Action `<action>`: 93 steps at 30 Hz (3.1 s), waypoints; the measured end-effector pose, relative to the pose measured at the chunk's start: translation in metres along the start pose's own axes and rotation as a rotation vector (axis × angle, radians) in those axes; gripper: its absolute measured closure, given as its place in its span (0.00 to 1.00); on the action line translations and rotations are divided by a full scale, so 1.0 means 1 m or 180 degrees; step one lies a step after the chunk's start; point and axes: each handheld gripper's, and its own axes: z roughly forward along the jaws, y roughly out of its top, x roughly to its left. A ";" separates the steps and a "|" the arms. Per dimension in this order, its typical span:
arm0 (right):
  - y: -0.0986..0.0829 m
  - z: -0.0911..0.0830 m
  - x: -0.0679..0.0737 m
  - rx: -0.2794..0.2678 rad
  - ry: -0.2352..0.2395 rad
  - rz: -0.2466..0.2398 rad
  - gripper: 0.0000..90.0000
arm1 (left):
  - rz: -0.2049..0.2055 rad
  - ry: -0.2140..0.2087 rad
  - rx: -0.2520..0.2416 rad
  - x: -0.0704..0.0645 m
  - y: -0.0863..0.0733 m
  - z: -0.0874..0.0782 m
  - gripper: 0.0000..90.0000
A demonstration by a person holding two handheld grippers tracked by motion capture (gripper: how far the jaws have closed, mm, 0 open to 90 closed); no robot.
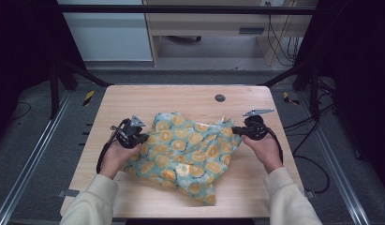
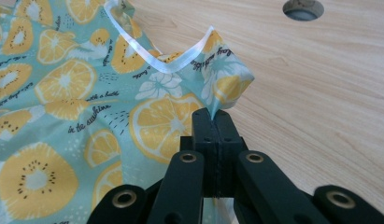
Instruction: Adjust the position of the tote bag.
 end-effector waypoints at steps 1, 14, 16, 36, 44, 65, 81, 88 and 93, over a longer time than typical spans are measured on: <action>0.001 -0.002 0.001 -0.0018 0.0002 -0.0014 1.00 | 0.0002 0.0006 -0.0017 0.000 0.000 -0.003 0.99; 0.009 -0.034 0.007 -0.0246 0.0000 -0.0152 1.00 | 0.0064 0.0174 -0.0287 0.000 0.001 -0.034 1.00; 0.010 -0.038 0.009 -0.0259 -0.0007 -0.0169 1.00 | 0.0044 0.0179 -0.0326 0.000 0.000 -0.036 1.00; 0.015 -0.051 0.016 -0.0390 -0.0038 -0.0279 1.00 | 0.0145 0.0247 -0.0407 -0.001 -0.002 -0.051 1.00; 0.015 -0.057 0.019 -0.0410 -0.0035 -0.0339 1.00 | 0.0192 0.0260 -0.0419 -0.005 -0.005 -0.054 1.00; -0.006 -0.089 0.053 -0.0599 0.0011 -0.0676 1.00 | 0.0257 0.0331 -0.0699 -0.029 -0.040 -0.083 1.00; -0.016 -0.094 0.062 -0.0655 0.0048 -0.0776 1.00 | 0.0261 0.0329 -0.0934 -0.042 -0.064 -0.095 1.00; -0.021 -0.086 0.057 -0.0630 0.0042 -0.0733 1.00 | 0.0291 0.0325 -0.0990 -0.046 -0.068 -0.099 1.00; -0.020 -0.087 0.058 -0.0683 0.0057 -0.0722 1.00 | 0.0264 0.0301 -0.1022 -0.046 -0.071 -0.100 1.00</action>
